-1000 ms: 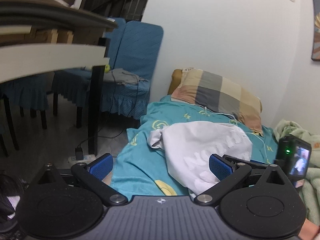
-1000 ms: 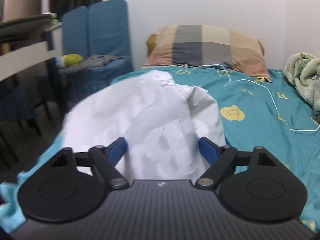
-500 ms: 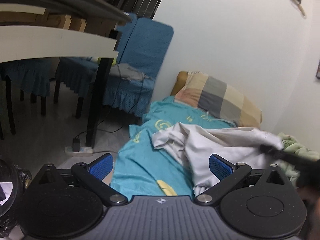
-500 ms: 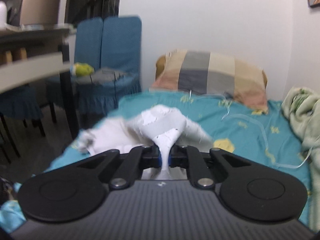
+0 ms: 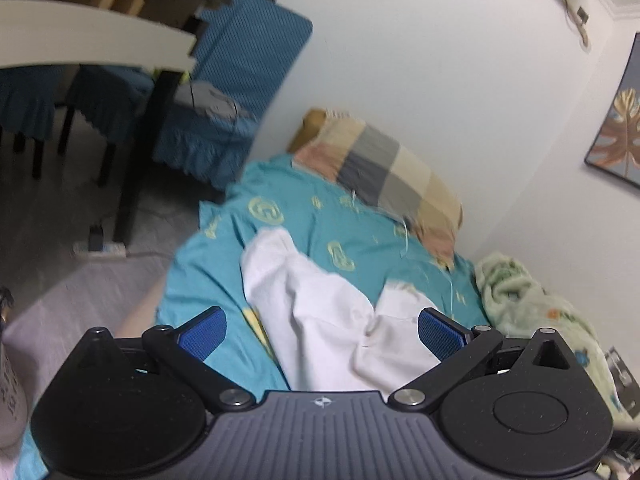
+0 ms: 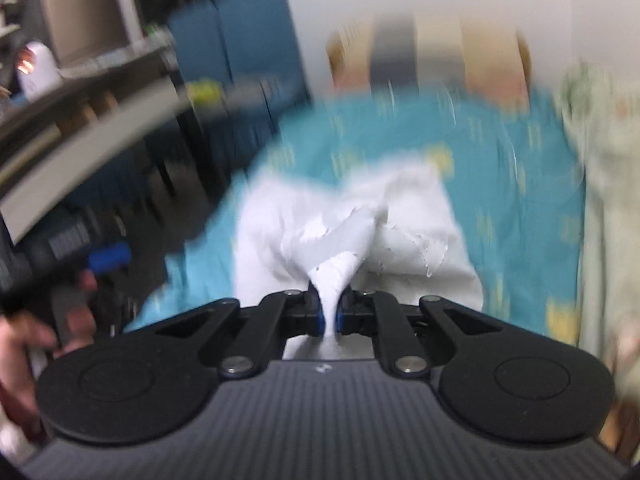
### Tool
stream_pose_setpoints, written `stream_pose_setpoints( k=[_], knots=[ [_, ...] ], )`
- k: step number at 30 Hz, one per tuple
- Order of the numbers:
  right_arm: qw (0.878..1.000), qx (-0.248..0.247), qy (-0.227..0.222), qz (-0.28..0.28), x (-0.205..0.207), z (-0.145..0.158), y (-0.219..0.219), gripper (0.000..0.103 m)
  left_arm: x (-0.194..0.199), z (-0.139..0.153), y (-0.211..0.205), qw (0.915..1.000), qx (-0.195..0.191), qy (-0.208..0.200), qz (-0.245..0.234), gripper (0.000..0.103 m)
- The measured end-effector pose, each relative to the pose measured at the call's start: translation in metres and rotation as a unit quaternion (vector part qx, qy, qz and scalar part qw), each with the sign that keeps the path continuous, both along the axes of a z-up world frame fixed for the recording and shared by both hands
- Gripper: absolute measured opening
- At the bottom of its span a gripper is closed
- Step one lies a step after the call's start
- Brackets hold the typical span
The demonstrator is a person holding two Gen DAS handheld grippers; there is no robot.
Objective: Fold clothes
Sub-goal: 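Pinch the white T-shirt with the right tool and lift it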
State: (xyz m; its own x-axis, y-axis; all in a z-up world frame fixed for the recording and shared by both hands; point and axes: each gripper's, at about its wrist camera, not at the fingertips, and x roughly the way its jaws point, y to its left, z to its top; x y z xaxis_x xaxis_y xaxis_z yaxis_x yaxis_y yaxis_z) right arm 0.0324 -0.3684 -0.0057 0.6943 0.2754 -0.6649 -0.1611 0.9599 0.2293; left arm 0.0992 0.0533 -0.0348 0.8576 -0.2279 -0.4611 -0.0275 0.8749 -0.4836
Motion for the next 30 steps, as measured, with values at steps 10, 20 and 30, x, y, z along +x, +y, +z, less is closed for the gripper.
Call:
stream_pose_setpoints(
  k=[10, 20, 30],
  knots=[
    [0.997, 0.060, 0.028, -0.049, -0.014, -0.025, -0.015, 0.065, 0.040, -0.009, -0.033, 0.9964, 0.060, 0.039, -0.047, 0.102],
    [0.991, 0.087, 0.002, -0.103, 0.012, -0.041, -0.044, 0.084, 0.186, -0.045, -0.054, 0.9855, 0.138, 0.090, -0.038, 0.091],
    [0.991, 0.085, 0.021, -0.104, 0.025, -0.056, -0.048, 0.084, 0.218, -0.060, -0.055, 0.9805, 0.159, 0.108, -0.037, 0.015]
  ],
)
